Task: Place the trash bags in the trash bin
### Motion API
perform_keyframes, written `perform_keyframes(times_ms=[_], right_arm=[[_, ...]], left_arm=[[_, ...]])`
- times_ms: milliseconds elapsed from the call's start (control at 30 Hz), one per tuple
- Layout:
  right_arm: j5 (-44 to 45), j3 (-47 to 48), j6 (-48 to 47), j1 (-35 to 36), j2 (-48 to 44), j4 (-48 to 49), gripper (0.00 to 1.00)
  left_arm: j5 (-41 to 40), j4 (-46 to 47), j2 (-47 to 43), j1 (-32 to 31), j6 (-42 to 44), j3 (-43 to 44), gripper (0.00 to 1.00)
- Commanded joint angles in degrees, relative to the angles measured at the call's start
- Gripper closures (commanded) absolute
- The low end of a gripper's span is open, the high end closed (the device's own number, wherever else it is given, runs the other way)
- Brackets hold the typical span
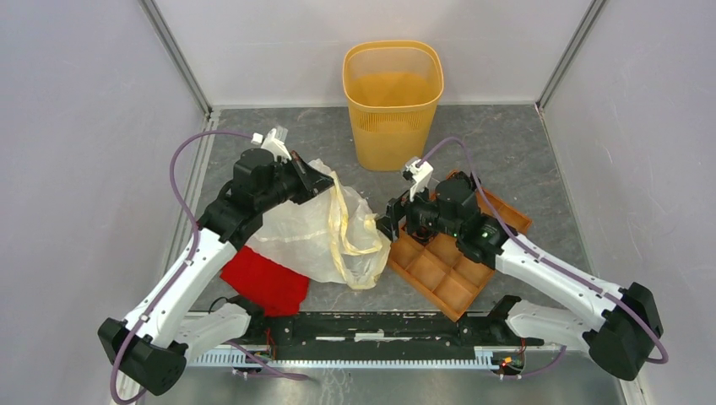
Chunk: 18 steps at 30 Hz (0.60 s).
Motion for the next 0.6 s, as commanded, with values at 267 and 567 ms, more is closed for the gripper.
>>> perform_keyframes(times_ms=[267, 567], right_arm=[[4.4, -3.8, -1.8, -7.1, -10.7, -4.0, 0.02], [-3.1, -6.0, 1.1, -9.9, -11.8, -0.2, 0.02]], left_arm=[[0.3, 0.9, -0.9, 1.7, 3.1, 2.6, 0.98], [1.8, 1.3, 0.1, 1.9, 3.4, 2.8, 0.98]])
